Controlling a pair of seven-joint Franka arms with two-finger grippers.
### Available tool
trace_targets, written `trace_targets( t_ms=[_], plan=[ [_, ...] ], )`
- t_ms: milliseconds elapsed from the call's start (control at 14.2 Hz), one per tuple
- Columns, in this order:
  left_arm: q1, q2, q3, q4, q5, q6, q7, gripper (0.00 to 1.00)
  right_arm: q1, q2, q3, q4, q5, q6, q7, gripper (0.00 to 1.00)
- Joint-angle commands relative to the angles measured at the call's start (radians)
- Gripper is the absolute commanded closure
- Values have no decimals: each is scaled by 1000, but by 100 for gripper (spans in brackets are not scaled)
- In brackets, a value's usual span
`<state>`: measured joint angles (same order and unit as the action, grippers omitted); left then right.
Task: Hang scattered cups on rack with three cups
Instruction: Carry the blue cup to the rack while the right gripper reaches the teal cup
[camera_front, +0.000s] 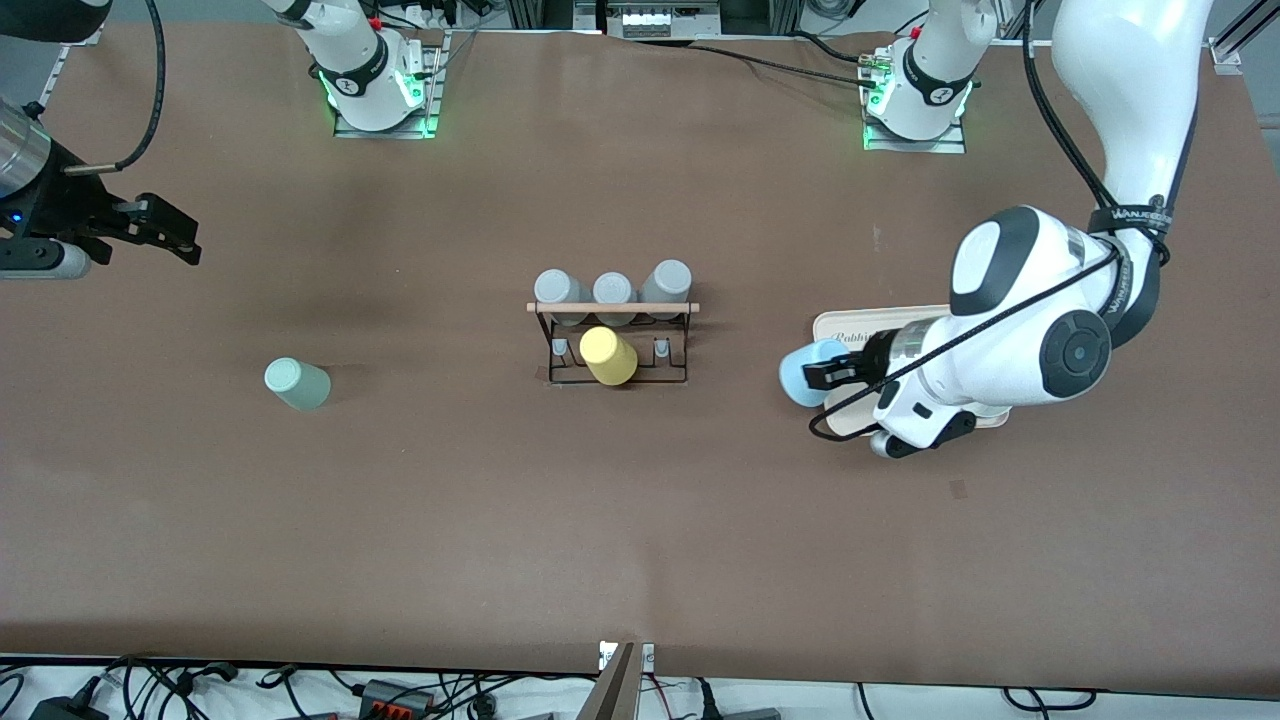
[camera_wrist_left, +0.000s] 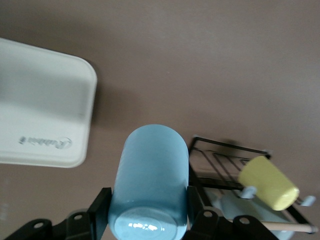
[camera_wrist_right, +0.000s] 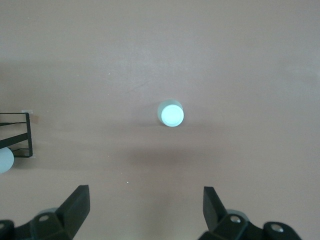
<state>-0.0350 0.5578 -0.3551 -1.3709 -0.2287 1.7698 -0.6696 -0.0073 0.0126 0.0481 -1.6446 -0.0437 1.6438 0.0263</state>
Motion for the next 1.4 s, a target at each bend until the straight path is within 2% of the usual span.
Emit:
trace_targets(
  t_ms=[0, 211, 421, 772, 982, 1333],
  plan=[
    [-111, 85, 10, 148, -17, 8, -215, 100, -10, 69, -5, 22, -1, -4, 0, 0],
    [-172, 122, 7, 187, -18, 63, -355, 100, -32, 153, -5, 22, -4, 30, -9, 0],
    [-239, 140, 14, 173, -6, 124, -370, 100, -46, 246, -5, -9, -15, 143, -29, 0],
    [-261, 159, 13, 159, 25, 125, -370, 100, -60, 322, -7, -223, -96, 480, -49, 0],
    [-295, 157, 15, 116, 44, 128, -370, 100, -72, 359, -5, -280, -96, 589, -85, 0],
    [-339, 191, 15, 110, 140, 155, -372, 100, -74, 391, -7, -357, -96, 709, -85, 0]
  ],
)
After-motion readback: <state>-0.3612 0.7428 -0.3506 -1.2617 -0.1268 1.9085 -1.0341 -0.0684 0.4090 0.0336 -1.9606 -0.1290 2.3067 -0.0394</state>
